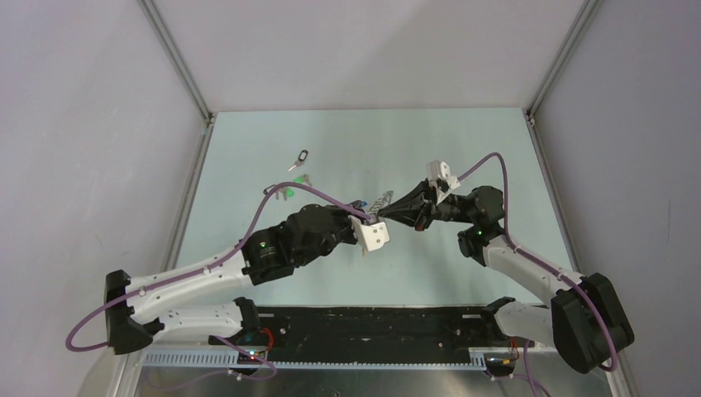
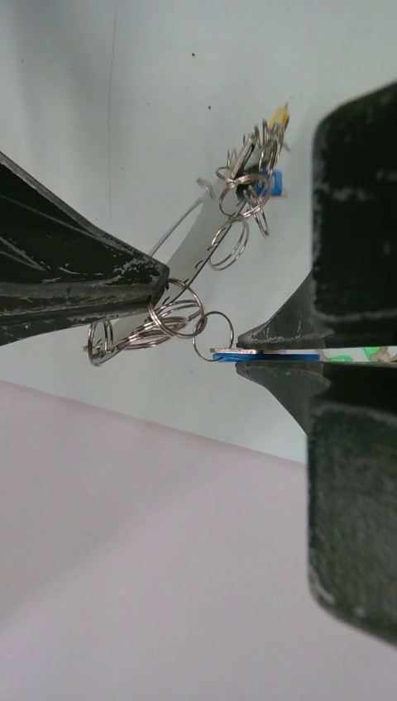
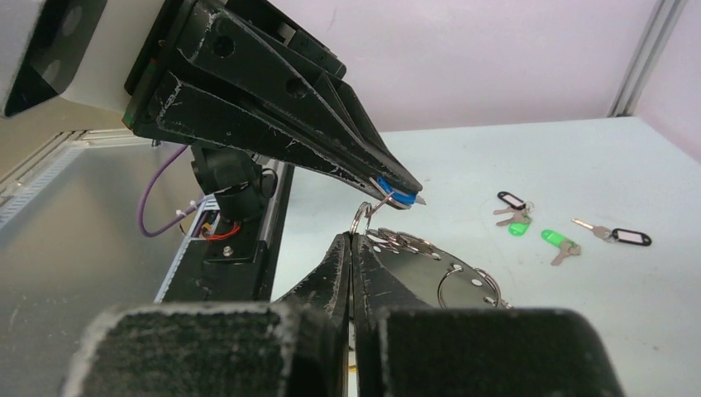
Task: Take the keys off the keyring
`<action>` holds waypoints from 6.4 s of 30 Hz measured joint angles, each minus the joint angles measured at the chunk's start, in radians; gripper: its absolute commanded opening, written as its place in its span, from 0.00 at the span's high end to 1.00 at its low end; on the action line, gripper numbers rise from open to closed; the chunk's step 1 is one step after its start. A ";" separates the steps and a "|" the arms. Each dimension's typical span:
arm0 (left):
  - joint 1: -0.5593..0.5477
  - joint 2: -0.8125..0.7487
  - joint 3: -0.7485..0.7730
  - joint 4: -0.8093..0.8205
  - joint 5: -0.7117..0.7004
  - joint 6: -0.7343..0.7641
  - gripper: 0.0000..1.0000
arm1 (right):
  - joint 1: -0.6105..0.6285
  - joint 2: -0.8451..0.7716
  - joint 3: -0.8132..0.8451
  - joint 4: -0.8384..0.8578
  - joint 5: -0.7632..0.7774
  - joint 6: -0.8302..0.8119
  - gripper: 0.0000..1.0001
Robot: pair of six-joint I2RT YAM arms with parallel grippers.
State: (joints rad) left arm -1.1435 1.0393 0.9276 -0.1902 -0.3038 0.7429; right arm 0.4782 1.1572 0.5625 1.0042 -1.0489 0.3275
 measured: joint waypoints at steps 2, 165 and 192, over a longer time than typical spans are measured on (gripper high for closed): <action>0.000 0.000 -0.002 0.004 -0.003 0.000 1.00 | 0.004 0.000 0.000 -0.013 0.000 0.006 1.00; -0.004 -0.098 -0.122 0.143 -0.074 0.062 1.00 | 0.121 0.245 0.424 -0.716 -0.074 -0.211 1.00; 0.001 -0.101 -0.128 0.076 -0.078 0.059 1.00 | 0.136 0.348 0.466 -0.726 -0.084 0.106 1.00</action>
State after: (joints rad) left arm -1.1423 0.9379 0.7994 -0.1146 -0.3820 0.8017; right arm 0.6144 1.5055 1.0286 0.2779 -1.1328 0.4332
